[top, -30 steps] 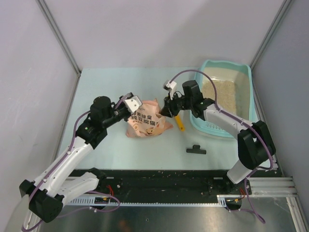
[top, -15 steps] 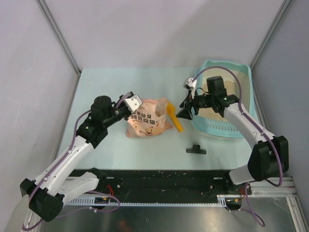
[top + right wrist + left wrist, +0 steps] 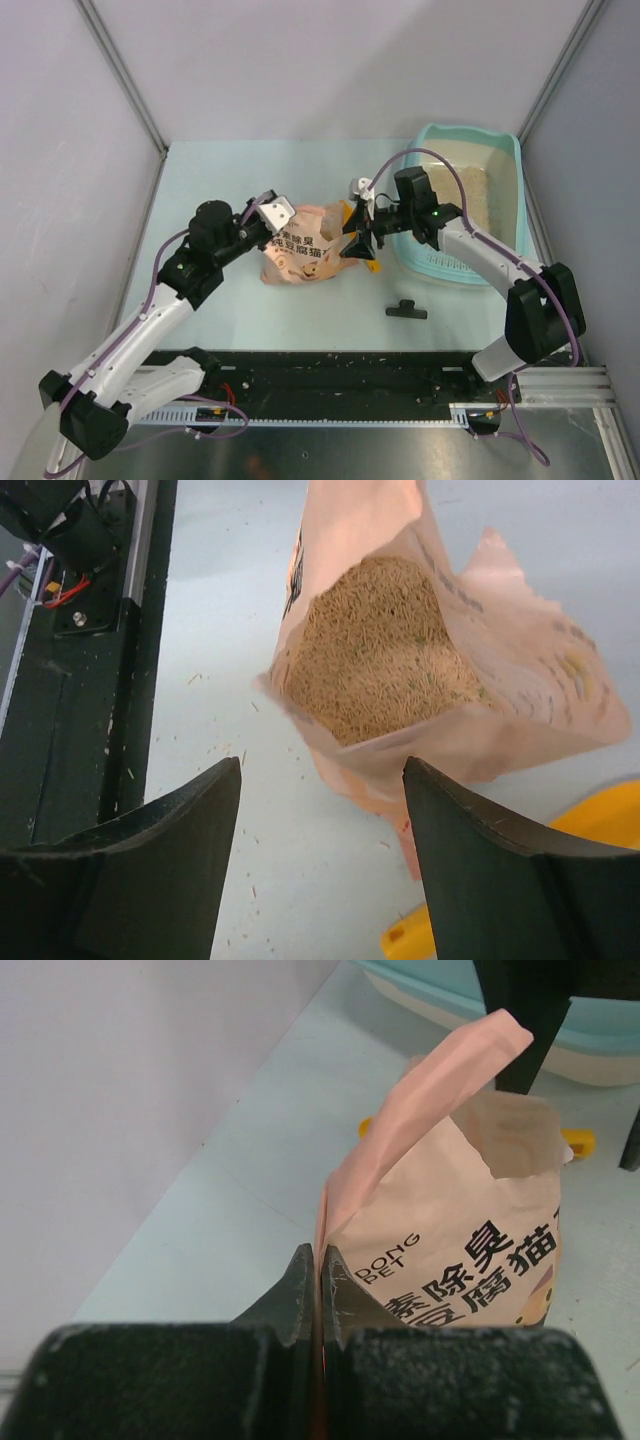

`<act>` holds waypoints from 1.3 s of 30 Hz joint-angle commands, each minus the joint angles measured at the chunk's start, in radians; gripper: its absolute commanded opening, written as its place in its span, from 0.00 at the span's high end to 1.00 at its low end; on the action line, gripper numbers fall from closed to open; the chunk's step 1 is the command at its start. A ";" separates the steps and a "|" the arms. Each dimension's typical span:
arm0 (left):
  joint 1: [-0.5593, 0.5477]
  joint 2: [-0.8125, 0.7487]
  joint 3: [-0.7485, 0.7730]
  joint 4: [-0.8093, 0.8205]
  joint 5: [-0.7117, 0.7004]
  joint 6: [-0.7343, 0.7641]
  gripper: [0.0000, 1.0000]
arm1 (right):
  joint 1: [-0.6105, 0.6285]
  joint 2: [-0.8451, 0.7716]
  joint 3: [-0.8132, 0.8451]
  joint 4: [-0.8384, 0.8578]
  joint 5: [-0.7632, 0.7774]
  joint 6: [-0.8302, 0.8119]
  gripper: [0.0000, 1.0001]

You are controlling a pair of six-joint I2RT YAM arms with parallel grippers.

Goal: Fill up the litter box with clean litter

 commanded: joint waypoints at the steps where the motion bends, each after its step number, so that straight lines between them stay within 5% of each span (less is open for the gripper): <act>1: -0.028 -0.045 0.038 0.043 -0.037 -0.047 1.00 | 0.037 0.020 -0.008 0.157 -0.002 0.060 0.30; 14: -0.029 -0.029 0.057 0.042 -0.040 -0.044 1.00 | 0.061 0.030 -0.066 0.386 0.074 0.208 0.35; 34: -0.029 -0.009 0.101 0.030 -0.054 -0.035 1.00 | 0.075 0.038 -0.087 0.399 0.120 0.192 0.76; 39: -0.029 0.003 0.182 0.017 -0.014 -0.029 0.71 | 0.074 0.030 -0.086 0.401 0.121 0.159 0.97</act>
